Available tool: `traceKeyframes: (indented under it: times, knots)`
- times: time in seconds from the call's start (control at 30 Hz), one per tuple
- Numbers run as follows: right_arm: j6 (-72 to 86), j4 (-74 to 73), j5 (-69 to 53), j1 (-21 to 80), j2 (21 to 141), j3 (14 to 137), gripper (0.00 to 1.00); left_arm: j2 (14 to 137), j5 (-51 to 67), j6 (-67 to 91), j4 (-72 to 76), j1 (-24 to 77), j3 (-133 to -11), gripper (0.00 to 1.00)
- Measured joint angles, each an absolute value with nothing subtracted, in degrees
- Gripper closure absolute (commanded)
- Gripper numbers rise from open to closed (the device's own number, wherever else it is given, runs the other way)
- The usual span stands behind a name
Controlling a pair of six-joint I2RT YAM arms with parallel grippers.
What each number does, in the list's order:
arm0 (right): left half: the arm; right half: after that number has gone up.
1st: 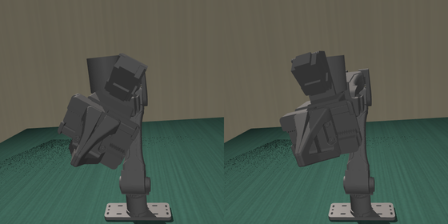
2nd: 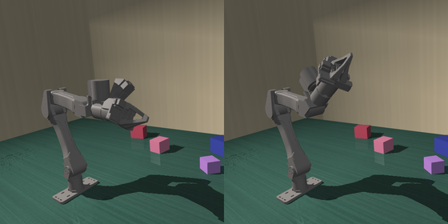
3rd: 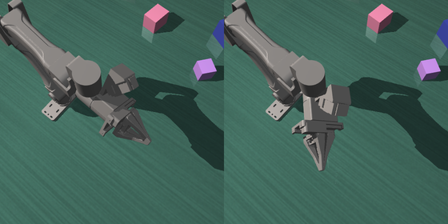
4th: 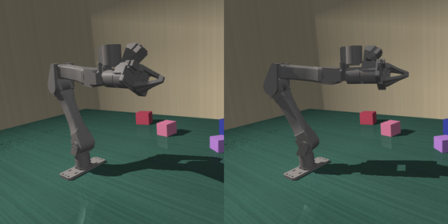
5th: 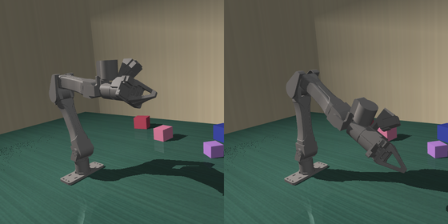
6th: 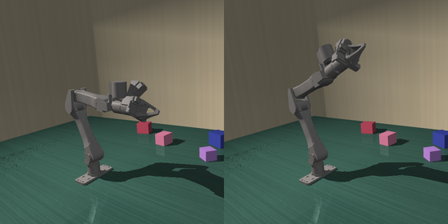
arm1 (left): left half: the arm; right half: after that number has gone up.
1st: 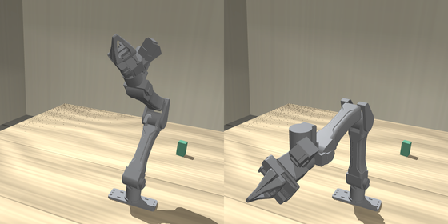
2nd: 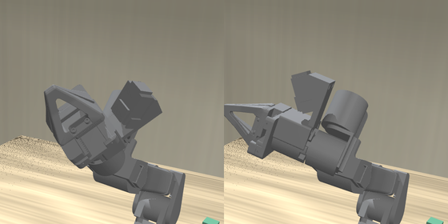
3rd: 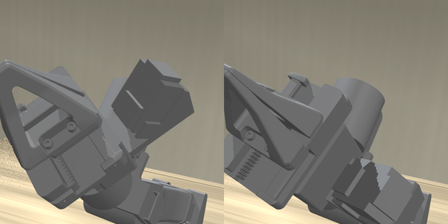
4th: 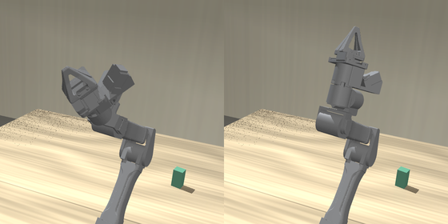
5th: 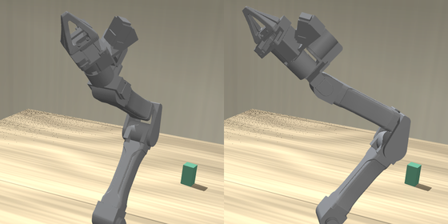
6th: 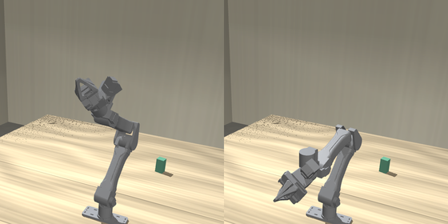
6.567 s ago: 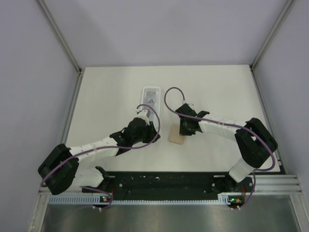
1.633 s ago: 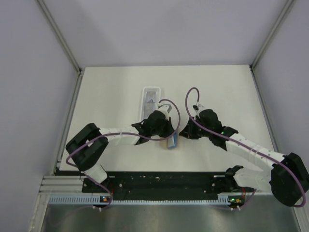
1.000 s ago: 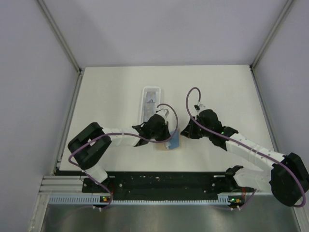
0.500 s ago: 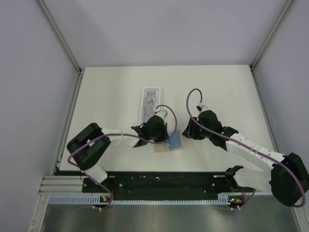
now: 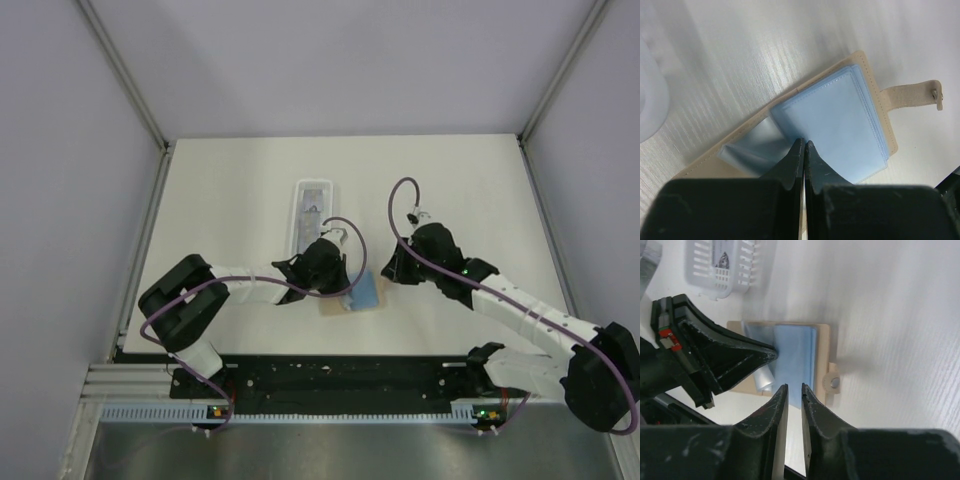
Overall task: Put the credit cards into the card holder
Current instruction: Open the card holder at the center of the board.
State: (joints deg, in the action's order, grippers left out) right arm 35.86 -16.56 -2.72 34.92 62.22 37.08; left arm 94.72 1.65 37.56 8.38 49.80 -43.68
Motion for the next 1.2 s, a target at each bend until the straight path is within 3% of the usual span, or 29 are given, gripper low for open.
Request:
traceKeyframes:
  times: [0.17, 0.6, 1.2]
  knots:
    - [36.1, -12.6, -7.8, 35.2, 62.6, 37.1, 1.00, 94.7, 1.7, 37.5, 8.4, 49.8, -43.7, 1.00]
    - [40.1, -2.1, -14.1, 35.7, 77.2, 35.0, 1.00, 94.7, 1.9, 37.5, 7.9, 49.8, -43.7, 1.00]
    - [42.7, -3.3, -11.6, 36.1, 84.0, 35.5, 1.00, 90.1, 2.1, 37.5, 6.2, 49.8, -41.5, 1.00]
